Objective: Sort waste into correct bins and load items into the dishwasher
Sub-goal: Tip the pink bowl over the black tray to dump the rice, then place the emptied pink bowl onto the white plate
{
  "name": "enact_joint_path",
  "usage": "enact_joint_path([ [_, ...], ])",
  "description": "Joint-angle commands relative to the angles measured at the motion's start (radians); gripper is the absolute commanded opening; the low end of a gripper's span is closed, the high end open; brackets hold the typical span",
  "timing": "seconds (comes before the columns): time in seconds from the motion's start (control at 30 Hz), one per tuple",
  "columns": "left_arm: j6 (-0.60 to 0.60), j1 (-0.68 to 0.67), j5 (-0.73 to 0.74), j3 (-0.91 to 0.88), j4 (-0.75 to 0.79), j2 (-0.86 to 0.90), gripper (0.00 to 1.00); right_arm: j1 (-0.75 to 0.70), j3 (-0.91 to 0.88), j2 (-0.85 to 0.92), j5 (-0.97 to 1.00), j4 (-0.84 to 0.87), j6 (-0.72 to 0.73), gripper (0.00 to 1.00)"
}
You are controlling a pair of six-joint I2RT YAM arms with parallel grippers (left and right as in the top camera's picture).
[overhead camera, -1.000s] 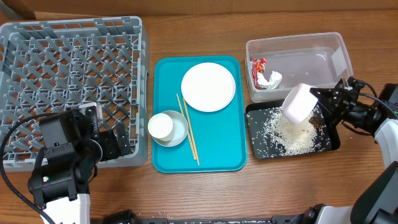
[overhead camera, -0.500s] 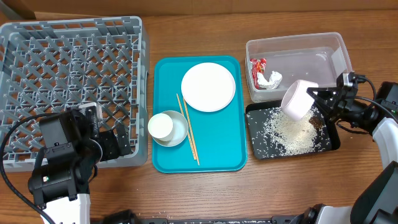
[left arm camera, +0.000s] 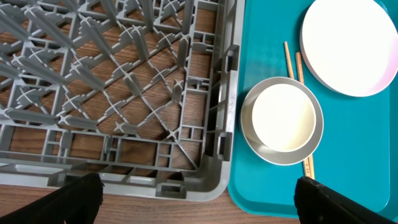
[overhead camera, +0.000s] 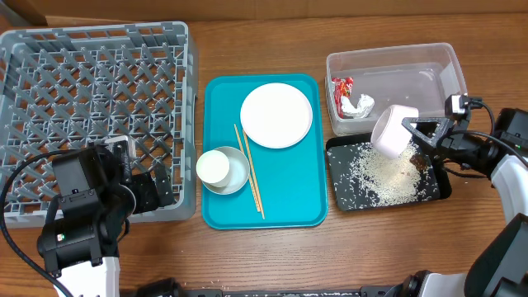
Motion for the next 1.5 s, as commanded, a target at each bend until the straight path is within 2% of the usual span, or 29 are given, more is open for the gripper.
enact_joint_path([
  [0.0,0.016,0.005,0.012,0.024,0.004,-0.01,1.0,0.014,0.0,-0.005,0.142,-0.019,0.055,0.04],
  [0.27,0.016,0.005,0.012,0.024,0.004,-0.01,1.0,0.058,0.006,-0.034,0.259,-0.12,-0.109,0.04],
  [0.5,0.016,0.005,0.012,0.024,0.004,-0.01,1.0,0.193,0.185,-0.1,0.647,-0.375,-0.21,0.04],
  [0.57,0.016,0.005,0.012,0.024,0.004,-0.01,1.0,0.267,0.279,-0.101,0.787,-0.468,-0.223,0.04],
  [0.7,0.016,0.005,0.012,0.024,0.004,-0.01,1.0,0.43,0.386,-0.101,1.036,-0.52,-0.223,0.04],
  [0.87,0.016,0.005,0.013,0.024,0.004,-0.01,1.0,0.644,0.401,-0.1,1.118,-0.449,-0.288,0.04],
  [1.1,0.016,0.005,0.012,0.024,0.004,-0.01,1.0,0.903,0.401,-0.079,1.319,-0.14,-0.303,0.04],
  [1.27,0.016,0.005,0.013,0.024,0.004,-0.01,1.0,0.995,0.4,0.004,1.342,0.016,-0.331,0.04],
  [1.47,0.016,0.005,0.012,0.024,0.004,-0.01,1.0,1.027,0.4,0.161,1.342,0.102,-0.331,0.04],
])
